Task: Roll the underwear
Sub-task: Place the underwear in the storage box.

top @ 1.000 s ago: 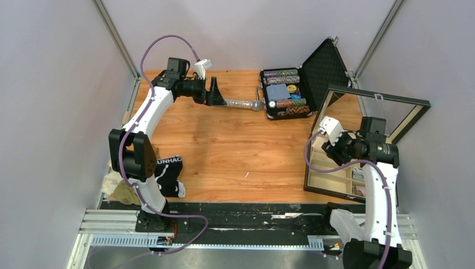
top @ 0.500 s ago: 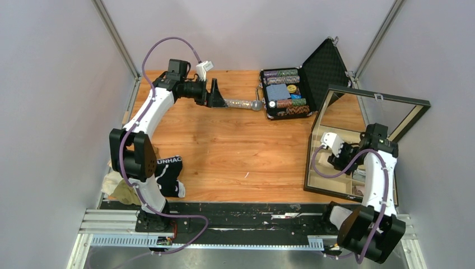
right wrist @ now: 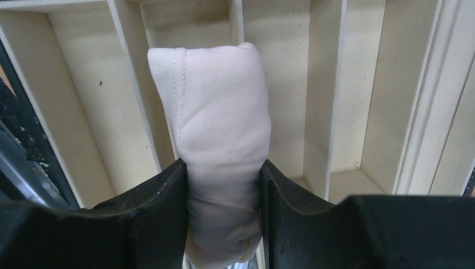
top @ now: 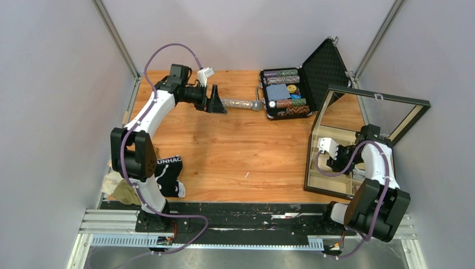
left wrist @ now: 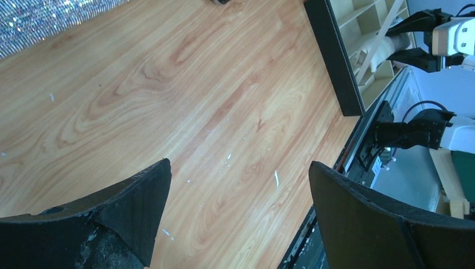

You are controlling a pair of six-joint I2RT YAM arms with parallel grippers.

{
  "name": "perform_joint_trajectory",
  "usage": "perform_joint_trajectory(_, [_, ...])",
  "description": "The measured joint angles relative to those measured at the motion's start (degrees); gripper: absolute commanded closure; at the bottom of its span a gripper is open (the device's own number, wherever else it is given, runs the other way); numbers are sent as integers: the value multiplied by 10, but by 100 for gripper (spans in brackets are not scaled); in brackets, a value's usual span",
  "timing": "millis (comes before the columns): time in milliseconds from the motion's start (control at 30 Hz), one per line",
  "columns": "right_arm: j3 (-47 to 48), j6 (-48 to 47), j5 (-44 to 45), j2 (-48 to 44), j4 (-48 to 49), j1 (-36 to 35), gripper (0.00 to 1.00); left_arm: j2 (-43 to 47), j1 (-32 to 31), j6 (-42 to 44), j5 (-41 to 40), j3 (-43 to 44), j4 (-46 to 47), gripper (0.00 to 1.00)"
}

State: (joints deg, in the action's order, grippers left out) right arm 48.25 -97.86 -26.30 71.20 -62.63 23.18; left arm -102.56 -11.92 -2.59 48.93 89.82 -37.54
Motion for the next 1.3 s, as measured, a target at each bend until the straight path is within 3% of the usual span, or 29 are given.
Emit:
perform_joint_trajectory(367, [4,-44,-12,52,19,2,100,9,0,15,-15,-13,-12,0])
perform_joint_trajectory(767, [-86,-97,-38,-52,42,5,100,16,0,31,-30,-13,-14,0])
perform_joint_trajectory(1167, [-63,-89,-43,55,58,1,100,16,0,30,-30,-17,-14,0])
perform_joint_trajectory(1300, [-48,-65,-45,85,56,0,93,16,0,30,-30,-17,-14,0])
